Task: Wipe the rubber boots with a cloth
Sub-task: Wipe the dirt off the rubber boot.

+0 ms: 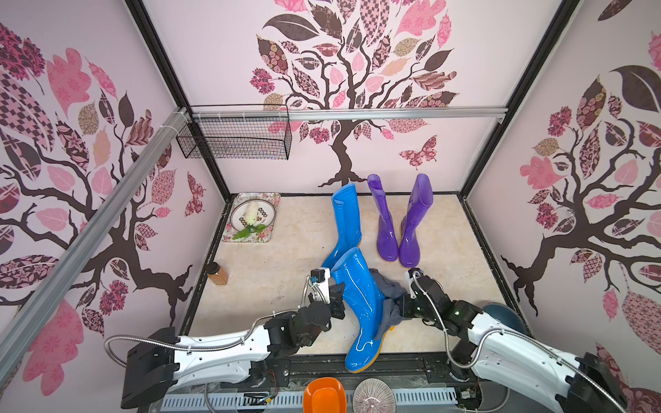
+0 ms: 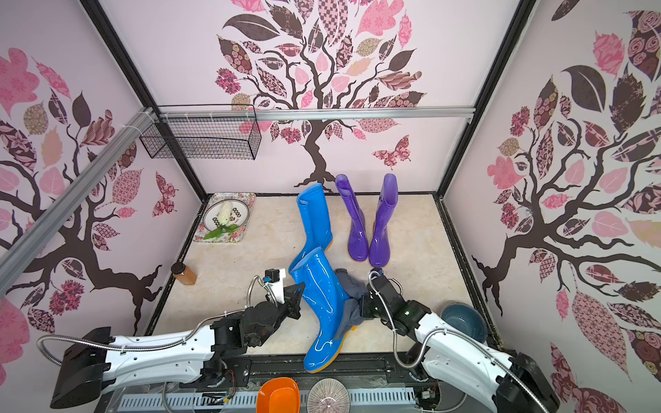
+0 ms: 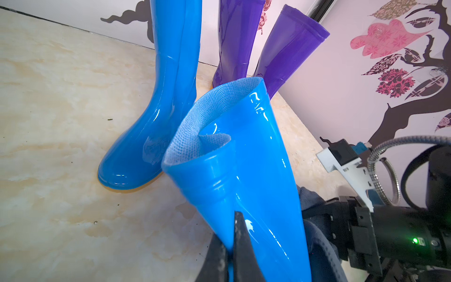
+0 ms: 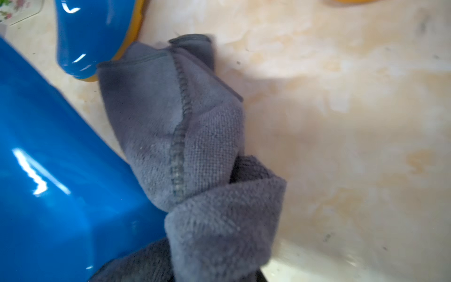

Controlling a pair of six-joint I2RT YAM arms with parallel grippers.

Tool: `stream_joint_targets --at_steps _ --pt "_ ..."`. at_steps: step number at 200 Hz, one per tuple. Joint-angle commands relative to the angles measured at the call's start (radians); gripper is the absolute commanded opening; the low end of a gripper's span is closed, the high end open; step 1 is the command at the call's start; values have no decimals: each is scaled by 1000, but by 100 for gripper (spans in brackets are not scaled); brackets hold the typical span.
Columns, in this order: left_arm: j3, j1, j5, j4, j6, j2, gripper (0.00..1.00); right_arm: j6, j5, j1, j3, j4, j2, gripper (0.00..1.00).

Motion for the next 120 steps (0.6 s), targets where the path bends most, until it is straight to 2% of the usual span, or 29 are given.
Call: stream_joint_targets --at_steps 1,34,54,87,110,120 --pt "-25 -3 -20 40 -3 -10 0 55 47 -3 41 -37 20 0" --pt "-10 -2 -31 29 13 -19 0 8 -8 -3 187 -96 24 0" --pt "-10 -3 -36 21 10 -22 0 4 -32 -3 131 4 50 0" --pt "-2 -3 -26 20 10 -11 0 8 -29 -12 70 121 225 0" --pt "0 -3 -31 18 13 -14 0 9 2 -20 40 166 242 0" --pt "2 -2 -33 18 13 -10 0 1 47 -21 52 129 270 0"
